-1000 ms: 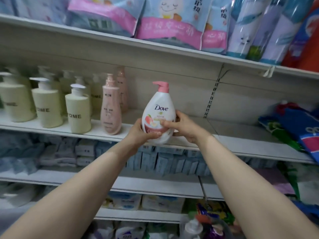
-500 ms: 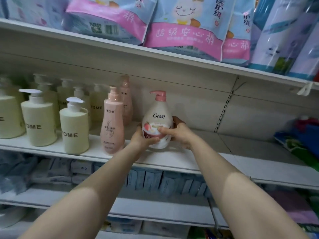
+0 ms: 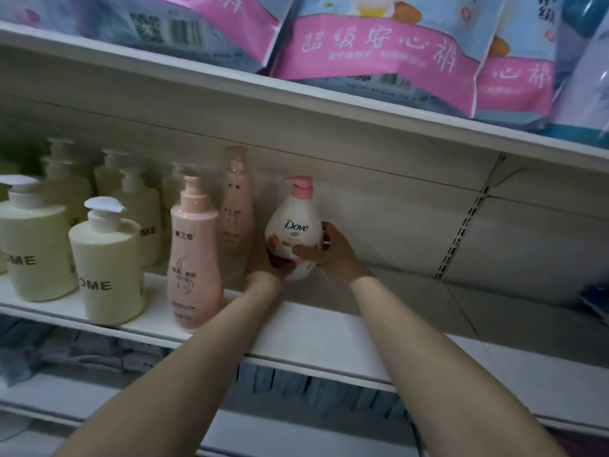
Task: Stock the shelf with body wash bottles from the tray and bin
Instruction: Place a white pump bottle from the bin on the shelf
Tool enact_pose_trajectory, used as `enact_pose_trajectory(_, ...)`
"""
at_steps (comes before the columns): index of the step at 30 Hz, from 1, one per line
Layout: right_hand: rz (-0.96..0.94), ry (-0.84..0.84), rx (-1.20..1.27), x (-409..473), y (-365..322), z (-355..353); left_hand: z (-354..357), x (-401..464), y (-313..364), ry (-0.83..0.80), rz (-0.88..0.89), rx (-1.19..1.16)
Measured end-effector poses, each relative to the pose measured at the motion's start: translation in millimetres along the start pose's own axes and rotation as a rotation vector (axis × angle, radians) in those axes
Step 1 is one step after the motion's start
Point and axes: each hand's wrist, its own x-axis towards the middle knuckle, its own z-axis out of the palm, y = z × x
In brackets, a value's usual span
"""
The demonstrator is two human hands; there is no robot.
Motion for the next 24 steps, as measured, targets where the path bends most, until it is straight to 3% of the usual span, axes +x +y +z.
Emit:
enact_pose_trajectory(12, -0.075, 0.110, -0.092, 38.5, 17.8, 10.4, 8.6, 23.2, -2.7, 0.103, 0.050, 0.030)
enact_pose_trajectory(24, -0.057, 0.137, -0.186, 26.1, 15.6, 6.1, 8.1, 18.9, 3.4, 0.071, 0.092, 0.214)
